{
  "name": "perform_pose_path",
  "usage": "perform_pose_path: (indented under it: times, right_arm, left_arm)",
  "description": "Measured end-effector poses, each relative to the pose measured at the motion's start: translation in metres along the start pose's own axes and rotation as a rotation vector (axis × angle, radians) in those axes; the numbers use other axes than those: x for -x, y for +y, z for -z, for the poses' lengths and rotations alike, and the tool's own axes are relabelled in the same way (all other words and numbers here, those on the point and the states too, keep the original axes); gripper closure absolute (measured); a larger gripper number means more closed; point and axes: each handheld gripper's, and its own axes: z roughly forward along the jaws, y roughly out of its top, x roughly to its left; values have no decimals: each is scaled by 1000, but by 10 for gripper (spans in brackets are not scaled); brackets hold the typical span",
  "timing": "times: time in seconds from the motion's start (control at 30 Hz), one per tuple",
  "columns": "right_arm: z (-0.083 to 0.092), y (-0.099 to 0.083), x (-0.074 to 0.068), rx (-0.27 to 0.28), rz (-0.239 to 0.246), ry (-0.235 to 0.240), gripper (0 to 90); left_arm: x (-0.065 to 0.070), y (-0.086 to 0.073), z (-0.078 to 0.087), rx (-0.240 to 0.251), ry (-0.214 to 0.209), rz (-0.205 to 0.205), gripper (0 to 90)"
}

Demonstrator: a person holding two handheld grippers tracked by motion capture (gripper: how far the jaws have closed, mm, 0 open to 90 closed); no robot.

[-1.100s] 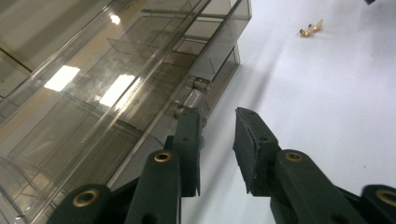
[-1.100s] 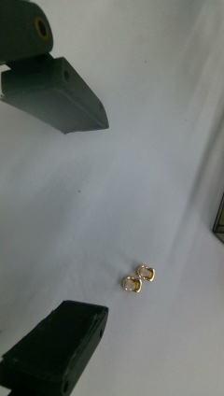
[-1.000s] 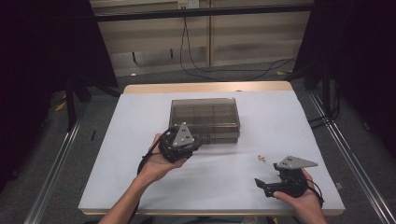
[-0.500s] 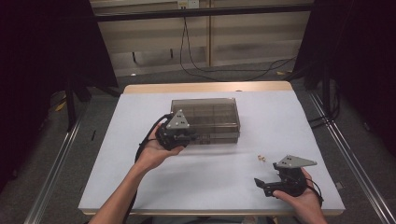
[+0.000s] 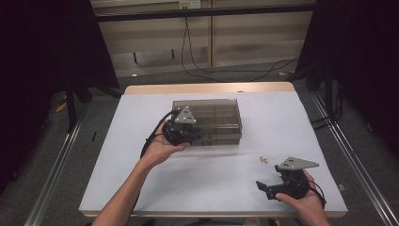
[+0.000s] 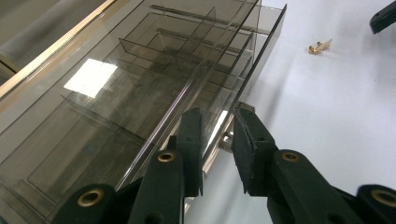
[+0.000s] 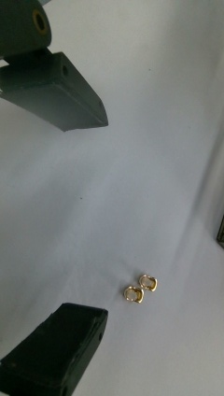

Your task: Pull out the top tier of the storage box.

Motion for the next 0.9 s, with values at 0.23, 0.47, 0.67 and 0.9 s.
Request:
perform_pose_path:
  times: [0.23,0.47,0.67,0.9]
  right_arm:
    - [-1,0,0,-14,13,0,70]
    - [1,-1,0,-9,7,0,70]
    - [1,-1,0,-5,-2,-12,71]
    - [1,-1,0,-5,3,-7,71]
  left_arm:
    - [-1,2,-6,-17,1,-7,736]
    - [-4,5,-9,-36,-35,-22,751]
    - [-4,8,-11,-46,-58,-33,802]
    - [-3,9,-16,-56,-81,-46,792]
